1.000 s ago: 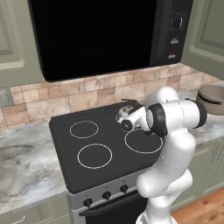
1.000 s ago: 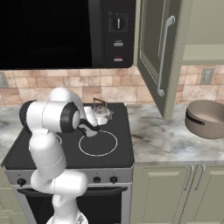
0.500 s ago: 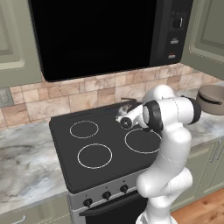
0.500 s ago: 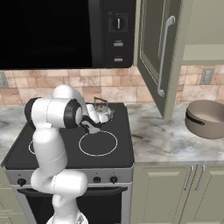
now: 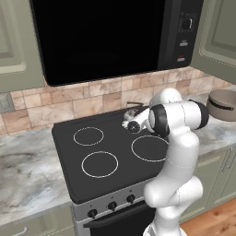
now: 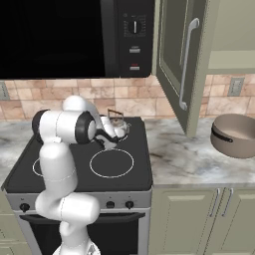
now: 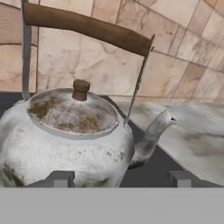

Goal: Pick the kettle from the cabinet and place it on a stove burner. Then pick the pot from the counter and place it on another stove burner. Finally, turn both burners on.

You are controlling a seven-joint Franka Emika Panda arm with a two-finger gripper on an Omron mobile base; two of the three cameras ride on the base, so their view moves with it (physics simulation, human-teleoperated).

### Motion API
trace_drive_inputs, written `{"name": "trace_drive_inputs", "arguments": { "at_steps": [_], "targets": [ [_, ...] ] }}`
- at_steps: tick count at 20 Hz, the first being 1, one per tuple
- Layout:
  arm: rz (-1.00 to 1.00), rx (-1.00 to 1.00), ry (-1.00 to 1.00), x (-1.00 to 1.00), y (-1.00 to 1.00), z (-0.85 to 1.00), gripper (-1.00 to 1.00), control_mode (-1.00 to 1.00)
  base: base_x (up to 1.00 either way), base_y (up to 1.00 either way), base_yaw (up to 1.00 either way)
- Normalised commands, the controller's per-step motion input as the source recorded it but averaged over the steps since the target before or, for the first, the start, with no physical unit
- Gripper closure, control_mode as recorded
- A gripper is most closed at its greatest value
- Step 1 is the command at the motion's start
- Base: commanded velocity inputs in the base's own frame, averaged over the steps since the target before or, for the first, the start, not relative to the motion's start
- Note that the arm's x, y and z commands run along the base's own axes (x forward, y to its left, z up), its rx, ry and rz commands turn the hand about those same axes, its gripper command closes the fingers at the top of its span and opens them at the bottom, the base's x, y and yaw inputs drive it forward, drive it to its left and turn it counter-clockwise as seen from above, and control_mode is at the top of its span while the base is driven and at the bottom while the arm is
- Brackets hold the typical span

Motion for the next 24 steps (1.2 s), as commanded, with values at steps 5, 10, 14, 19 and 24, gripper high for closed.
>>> {"name": "trace_drive_inputs", "arguments": {
  "at_steps": [5,10,14,19,24],
  "targets": [
    [0.00,0.04,0.00,-0.47,0.00,-0.07,-1.00,-1.00,0.00,0.00,0.00],
    [0.00,0.03,-0.01,-0.64,0.03,-0.02,-1.00,-1.00,0.00,0.00,0.00],
    [0.00,0.00,-0.03,-0.64,0.09,0.05,-1.00,-1.00,0.00,0.00,0.00],
    [0.00,0.00,-0.01,-0.69,0.07,0.25,-1.00,-1.00,0.00,0.00,0.00],
    [-0.04,0.01,0.06,-0.42,0.09,0.60,-1.00,-1.00,0.00,0.00,0.00]
  ]
}}
